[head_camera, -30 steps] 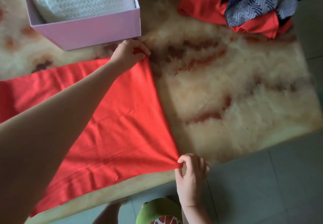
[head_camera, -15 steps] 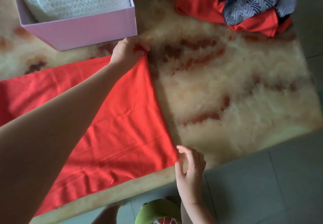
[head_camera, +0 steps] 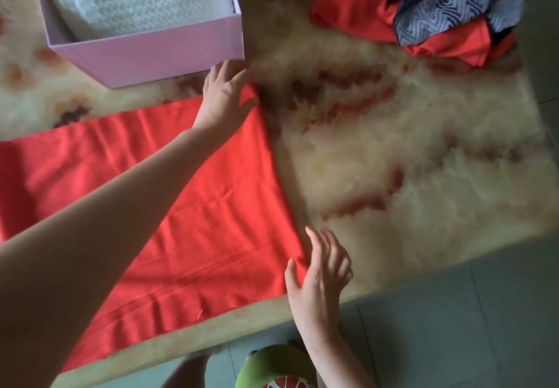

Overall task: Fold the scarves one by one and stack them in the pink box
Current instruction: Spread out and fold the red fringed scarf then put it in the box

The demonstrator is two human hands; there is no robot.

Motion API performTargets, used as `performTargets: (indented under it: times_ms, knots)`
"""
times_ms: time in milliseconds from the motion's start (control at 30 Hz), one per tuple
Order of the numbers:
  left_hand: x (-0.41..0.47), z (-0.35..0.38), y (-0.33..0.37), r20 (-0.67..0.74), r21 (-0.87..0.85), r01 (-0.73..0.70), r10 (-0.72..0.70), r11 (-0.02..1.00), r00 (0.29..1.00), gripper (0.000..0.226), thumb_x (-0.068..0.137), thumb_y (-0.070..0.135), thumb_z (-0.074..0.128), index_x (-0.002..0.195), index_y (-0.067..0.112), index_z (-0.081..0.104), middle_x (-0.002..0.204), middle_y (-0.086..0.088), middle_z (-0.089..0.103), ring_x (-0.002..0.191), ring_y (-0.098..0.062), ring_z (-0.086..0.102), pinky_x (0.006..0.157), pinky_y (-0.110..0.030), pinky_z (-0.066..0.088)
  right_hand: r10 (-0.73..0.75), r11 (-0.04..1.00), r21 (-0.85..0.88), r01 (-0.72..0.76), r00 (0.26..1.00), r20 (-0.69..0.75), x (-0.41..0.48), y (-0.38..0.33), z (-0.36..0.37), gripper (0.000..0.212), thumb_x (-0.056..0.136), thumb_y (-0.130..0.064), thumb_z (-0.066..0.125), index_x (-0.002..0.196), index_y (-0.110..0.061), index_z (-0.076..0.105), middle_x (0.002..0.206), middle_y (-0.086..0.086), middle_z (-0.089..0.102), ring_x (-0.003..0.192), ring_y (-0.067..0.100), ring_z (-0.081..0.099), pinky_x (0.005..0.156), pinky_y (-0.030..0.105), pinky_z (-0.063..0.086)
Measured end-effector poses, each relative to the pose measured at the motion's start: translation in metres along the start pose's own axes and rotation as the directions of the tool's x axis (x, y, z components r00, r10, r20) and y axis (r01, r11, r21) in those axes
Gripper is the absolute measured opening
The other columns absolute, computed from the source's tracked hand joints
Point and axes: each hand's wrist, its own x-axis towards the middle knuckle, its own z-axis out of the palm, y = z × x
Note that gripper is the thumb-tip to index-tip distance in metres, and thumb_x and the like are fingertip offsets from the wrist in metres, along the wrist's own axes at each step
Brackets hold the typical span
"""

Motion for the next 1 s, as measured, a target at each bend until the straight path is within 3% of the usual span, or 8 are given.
performTargets:
  times_ms: [100,200,267,367,533,667,900,1000]
  knots:
    - [-0.036,-0.003,-0.005,-0.071,0.098,-0.156,0.163,0.983,0.984,0.044,0.084,0.02,0.055,0.127,0.012,0.055,0.139,-0.015,0.046,0.133,-0.035,0.036,0.111,-0.05,0.026,-0.302,0.953,0.026,0.301,0.944,0.134,0.022,-0.026,0.005,0.063,0.089,-0.026,0.052,0.147,-0.015,0.032,0.155,0.005,0.026,0.144,0.021,0.021,0.115,0.033,0.018]
    - [-0.08,0.009,-0.015,0.134,0.177,-0.309,0.288,0.934,0.948,0.054,0.091,0.034,0.042,0.141,0.013,0.04,0.152,-0.014,0.029,0.142,-0.031,0.021,0.114,-0.052,0.019,-0.45,0.884,0.01,0.467,0.847,0.284,0.036,-0.035,0.024,0.066,0.095,-0.038,0.046,0.151,-0.013,0.02,0.159,0.006,0.013,0.147,0.018,0.01,0.118,0.038,0.016]
    - [-0.099,0.019,-0.022,0.259,0.262,-0.318,0.251,0.911,0.933,0.062,0.094,0.045,0.031,0.149,0.016,0.022,0.157,-0.011,0.018,0.145,-0.027,0.014,0.115,-0.052,0.019,-0.41,0.883,-0.087,0.461,0.85,0.331,0.041,-0.025,0.034,0.07,0.094,-0.049,0.042,0.151,-0.013,0.021,0.159,0.004,0.015,0.146,0.017,0.013,0.116,0.041,0.021]
    - [-0.097,0.025,-0.021,0.293,0.397,-0.274,0.162,0.876,0.942,0.071,0.091,0.059,0.026,0.151,0.023,0.015,0.158,-0.008,0.011,0.146,-0.028,0.01,0.112,-0.061,0.015,-0.342,0.891,-0.19,0.412,0.886,0.314,0.04,-0.013,0.037,0.074,0.093,-0.056,0.036,0.15,-0.011,0.023,0.158,0.004,0.018,0.146,0.018,0.015,0.116,0.041,0.02]
    - [-0.071,0.026,-0.008,0.343,0.455,-0.249,0.09,0.855,0.935,0.081,0.081,0.075,0.018,0.15,0.036,0.001,0.16,-0.004,-0.005,0.146,-0.03,-0.006,0.104,-0.072,0.002,-0.261,0.926,-0.211,0.312,0.936,0.238,0.039,-0.022,0.037,0.076,0.095,-0.055,0.032,0.149,-0.004,0.022,0.158,0.011,0.017,0.146,0.022,0.014,0.117,0.042,0.013]
    - [-0.053,0.024,-0.008,0.344,0.434,-0.232,0.078,0.87,0.936,0.086,0.079,0.076,0.02,0.15,0.034,-0.001,0.16,0.0,-0.007,0.147,-0.02,-0.009,0.107,-0.071,0.003,-0.343,0.899,-0.172,0.402,0.892,0.293,0.046,-0.014,0.039,0.076,0.094,-0.058,0.029,0.151,-0.007,0.018,0.158,0.008,0.014,0.146,0.019,0.012,0.117,0.042,0.014]
    - [-0.031,0.017,-0.001,0.38,0.442,-0.144,-0.039,0.885,0.924,0.089,0.08,0.077,0.026,0.149,0.033,-0.007,0.158,0.003,-0.015,0.145,-0.015,-0.015,0.108,-0.067,-0.004,-0.283,0.914,-0.206,0.35,0.912,0.298,0.026,0.01,0.027,0.076,0.096,-0.061,0.021,0.152,-0.01,0.014,0.159,0.008,0.012,0.146,0.021,0.013,0.116,0.043,0.016]
    - [-0.021,0.005,0.008,0.335,0.324,-0.067,-0.048,0.944,0.941,0.072,0.089,0.056,0.046,0.15,0.032,0.016,0.159,0.002,0.006,0.147,-0.018,0.004,0.112,-0.06,0.0,-0.246,0.947,-0.142,0.288,0.934,0.258,0.024,0.006,0.026,0.077,0.094,-0.059,0.029,0.152,-0.011,0.012,0.158,0.012,0.015,0.146,0.026,0.012,0.116,0.043,0.012]
